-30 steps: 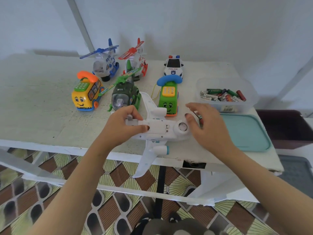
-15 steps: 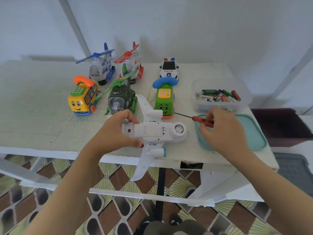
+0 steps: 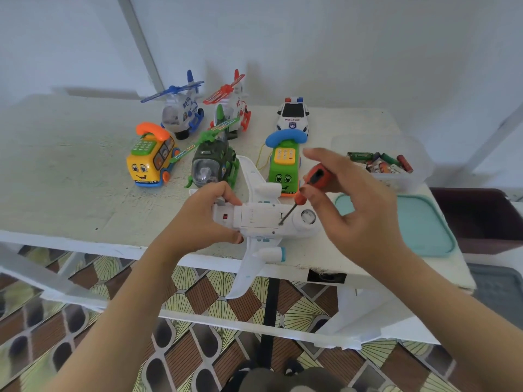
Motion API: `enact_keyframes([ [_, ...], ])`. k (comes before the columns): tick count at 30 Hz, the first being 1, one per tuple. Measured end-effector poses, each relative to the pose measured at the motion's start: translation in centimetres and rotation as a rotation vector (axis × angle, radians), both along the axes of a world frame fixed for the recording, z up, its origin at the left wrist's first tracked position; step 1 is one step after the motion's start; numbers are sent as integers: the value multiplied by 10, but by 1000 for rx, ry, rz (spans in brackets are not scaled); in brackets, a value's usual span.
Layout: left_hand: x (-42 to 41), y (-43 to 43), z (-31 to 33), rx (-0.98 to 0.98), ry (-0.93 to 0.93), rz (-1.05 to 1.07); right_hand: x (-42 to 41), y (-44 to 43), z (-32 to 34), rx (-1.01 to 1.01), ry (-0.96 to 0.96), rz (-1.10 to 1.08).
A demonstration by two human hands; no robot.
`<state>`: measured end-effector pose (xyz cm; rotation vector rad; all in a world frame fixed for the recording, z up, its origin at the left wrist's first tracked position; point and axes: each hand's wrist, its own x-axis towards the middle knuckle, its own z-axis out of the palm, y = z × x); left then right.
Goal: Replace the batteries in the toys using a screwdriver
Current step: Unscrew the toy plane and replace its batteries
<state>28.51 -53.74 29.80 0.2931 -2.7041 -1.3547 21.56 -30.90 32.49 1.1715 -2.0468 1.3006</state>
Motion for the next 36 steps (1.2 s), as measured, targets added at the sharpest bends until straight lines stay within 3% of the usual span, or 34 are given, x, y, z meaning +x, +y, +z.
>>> enact_keyframes([
  [16,0,-2,-2,-33,22,-12,0,0,-3,76,118,2],
  [20,0,-8,-11,-90,106,-45,3,-1,-4,95,188,6],
  [26,0,-14,-21,-195,279,-86,4,-6,0,-46,-64,49],
  [31,4,-15,-28,-175,331,-95,-1,-14,2,70,21,-24],
  [36,5,-15,-27,-162,342,-104,0,-16,4,90,-236,202],
])
